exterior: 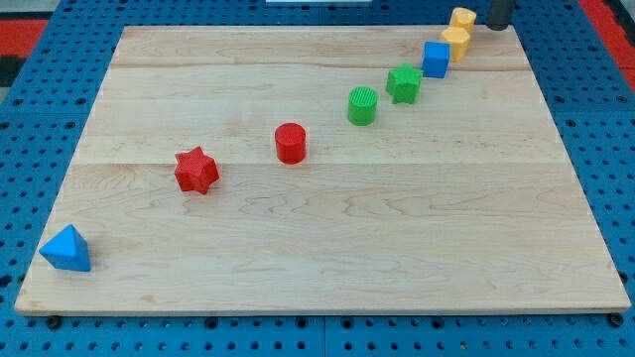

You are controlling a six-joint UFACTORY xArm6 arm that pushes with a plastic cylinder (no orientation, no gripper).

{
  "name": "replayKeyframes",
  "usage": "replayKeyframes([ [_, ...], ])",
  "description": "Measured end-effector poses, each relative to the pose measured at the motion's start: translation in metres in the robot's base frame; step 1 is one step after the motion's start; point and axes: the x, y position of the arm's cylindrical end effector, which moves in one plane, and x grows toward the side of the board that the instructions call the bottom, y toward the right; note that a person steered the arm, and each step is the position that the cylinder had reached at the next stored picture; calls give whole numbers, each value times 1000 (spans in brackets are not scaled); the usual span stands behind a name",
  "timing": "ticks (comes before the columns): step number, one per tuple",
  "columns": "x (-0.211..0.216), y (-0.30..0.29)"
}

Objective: Push hexagon to the bottom of heart

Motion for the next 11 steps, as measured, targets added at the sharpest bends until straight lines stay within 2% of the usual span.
replayKeyframes([
  [1, 0, -6],
  [2, 3, -62],
  [3, 12, -83],
  [5, 24, -16],
  [6, 68, -18],
  [8, 48, -94],
  [10, 86, -78],
  [11, 76, -136],
])
